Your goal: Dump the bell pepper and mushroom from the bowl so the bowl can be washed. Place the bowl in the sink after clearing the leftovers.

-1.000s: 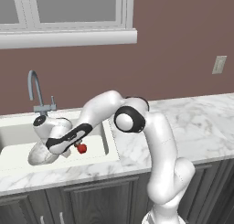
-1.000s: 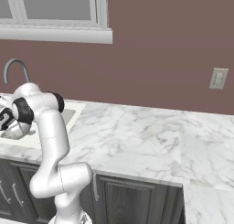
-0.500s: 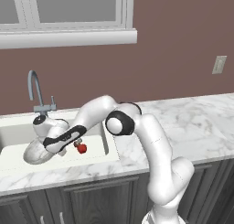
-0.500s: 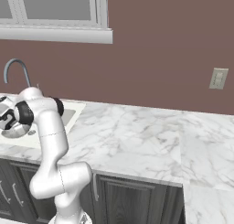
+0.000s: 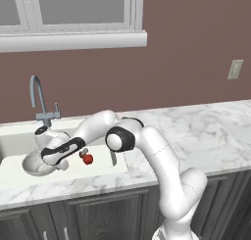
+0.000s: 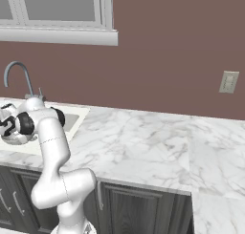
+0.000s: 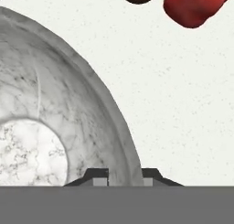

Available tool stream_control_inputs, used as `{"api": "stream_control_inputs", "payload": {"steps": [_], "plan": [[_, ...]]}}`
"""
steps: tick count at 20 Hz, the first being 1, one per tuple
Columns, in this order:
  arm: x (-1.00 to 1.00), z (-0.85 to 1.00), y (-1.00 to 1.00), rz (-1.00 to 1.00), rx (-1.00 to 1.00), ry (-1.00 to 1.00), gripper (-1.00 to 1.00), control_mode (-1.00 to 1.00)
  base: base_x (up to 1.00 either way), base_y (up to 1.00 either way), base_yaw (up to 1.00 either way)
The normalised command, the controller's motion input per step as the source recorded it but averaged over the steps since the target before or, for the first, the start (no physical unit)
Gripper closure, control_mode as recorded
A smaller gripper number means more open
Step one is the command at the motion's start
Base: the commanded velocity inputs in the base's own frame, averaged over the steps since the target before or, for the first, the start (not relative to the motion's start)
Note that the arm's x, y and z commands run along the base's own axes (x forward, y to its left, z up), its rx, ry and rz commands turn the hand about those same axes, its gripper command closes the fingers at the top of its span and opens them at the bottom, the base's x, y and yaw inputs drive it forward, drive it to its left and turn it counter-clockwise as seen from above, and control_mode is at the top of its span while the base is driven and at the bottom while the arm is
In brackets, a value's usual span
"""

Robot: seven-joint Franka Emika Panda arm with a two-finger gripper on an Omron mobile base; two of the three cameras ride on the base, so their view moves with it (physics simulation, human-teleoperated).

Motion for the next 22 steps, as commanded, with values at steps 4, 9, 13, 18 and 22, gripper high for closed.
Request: {"api": "stream_control_inputs", "payload": {"steps": [4, 9, 13, 18, 22], "plan": [[0.07, -0.01, 0.06, 0.00, 0.00, 0.05, -1.00, -1.00, 0.00, 0.00, 0.00], [-0.07, 0.17, 0.00, 0.00, 0.00, -0.02, -1.00, -1.00, 0.00, 0.00, 0.00], [-0.29, 0.45, -0.02, 0.00, 0.00, -0.08, -1.00, -1.00, 0.00, 0.00, 0.00], [-0.44, 0.63, -0.22, 0.00, 0.00, -0.11, -1.00, -1.00, 0.00, 0.00, 0.00], [-0.63, 0.82, -0.44, 0.00, 0.00, -0.15, -1.00, -1.00, 0.00, 0.00, 0.00]]}}
